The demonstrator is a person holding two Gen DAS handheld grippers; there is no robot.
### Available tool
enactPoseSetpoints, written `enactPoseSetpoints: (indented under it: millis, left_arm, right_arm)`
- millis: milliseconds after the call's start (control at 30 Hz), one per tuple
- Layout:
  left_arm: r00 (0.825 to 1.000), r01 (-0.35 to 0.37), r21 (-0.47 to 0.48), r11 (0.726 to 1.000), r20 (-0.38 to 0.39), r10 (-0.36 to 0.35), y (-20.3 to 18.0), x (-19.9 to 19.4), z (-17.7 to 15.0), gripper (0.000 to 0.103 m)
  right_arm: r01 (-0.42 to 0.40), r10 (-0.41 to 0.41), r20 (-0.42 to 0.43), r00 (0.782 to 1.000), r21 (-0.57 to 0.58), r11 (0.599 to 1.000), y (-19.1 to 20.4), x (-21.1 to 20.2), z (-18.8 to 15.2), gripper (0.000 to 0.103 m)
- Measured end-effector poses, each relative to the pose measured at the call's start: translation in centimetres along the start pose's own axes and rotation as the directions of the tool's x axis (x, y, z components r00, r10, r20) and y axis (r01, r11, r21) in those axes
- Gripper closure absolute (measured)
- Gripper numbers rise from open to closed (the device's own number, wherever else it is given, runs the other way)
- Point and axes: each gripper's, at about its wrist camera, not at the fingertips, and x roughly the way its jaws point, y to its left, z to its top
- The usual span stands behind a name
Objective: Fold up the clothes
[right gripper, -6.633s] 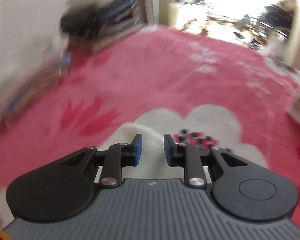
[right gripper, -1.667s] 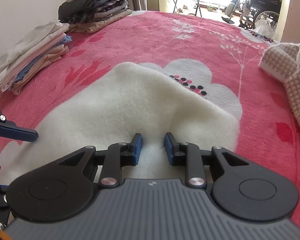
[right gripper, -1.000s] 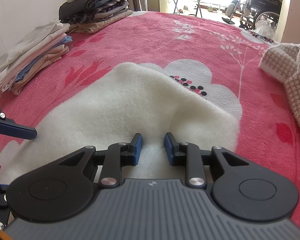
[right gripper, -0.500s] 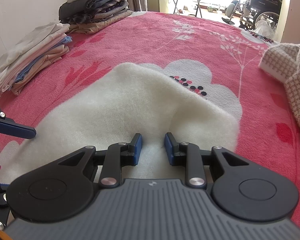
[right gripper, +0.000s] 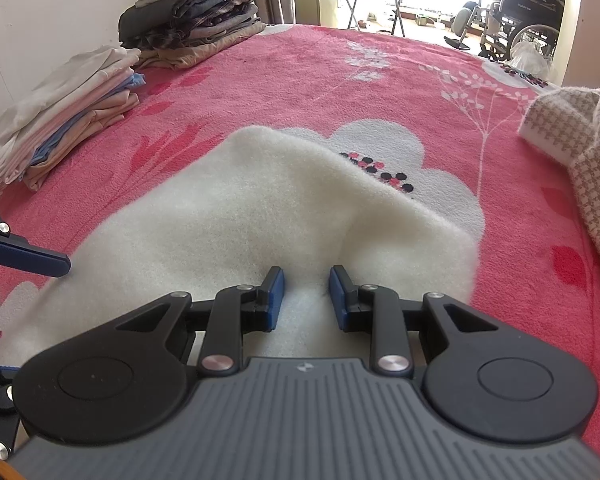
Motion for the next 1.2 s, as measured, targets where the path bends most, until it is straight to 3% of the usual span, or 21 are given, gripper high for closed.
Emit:
enactPoseSetpoints:
  millis: [500, 700, 800, 967, 1200]
  left_arm:
    - [1.0, 0.002, -0.016, 1.0, -0.006, -0.002, 0.2, 0.1, 0.0, 0.033]
    - [0.996, 0.081, -0.062, 0.995, 0.038, -0.078, 2.1, -0.7, 0.0, 0.033]
    - [0.989, 0.114, -0.072, 0.991, 0.104, -0.106, 3.5, -1.5, 0.1, 0.031]
    - [0.964, 0.21, -0.055, 0.976, 0.176, -0.197, 5.2, -1.5, 0.5, 0.025]
    - [0.931, 0.341, -0.014, 0.94, 0.14, -0.336, 6.6, 1.1, -0.2, 0.024]
  right_arm:
    - [0.0, 0.0, 0.003, 1.0, -0.002, 1.0, 0.1, 0.0, 0.0, 0.078]
    - [-0.026, 0.026, 0.014, 1.0, 0.03, 0.999, -0.5, -0.5, 0.1, 0.077]
    - [-0.083, 0.077, 0.056, 0.995, 0.118, 0.99, -1.9, -2.1, 0.3, 0.071]
    - [-0.114, 0.08, 0.116, 0.99, 0.326, 0.938, -3.5, -5.8, -1.3, 0.062]
    - [-0.042, 0.001, 0.118, 0.993, 0.348, 0.937, 0.0, -7.9, -4.0, 0.051]
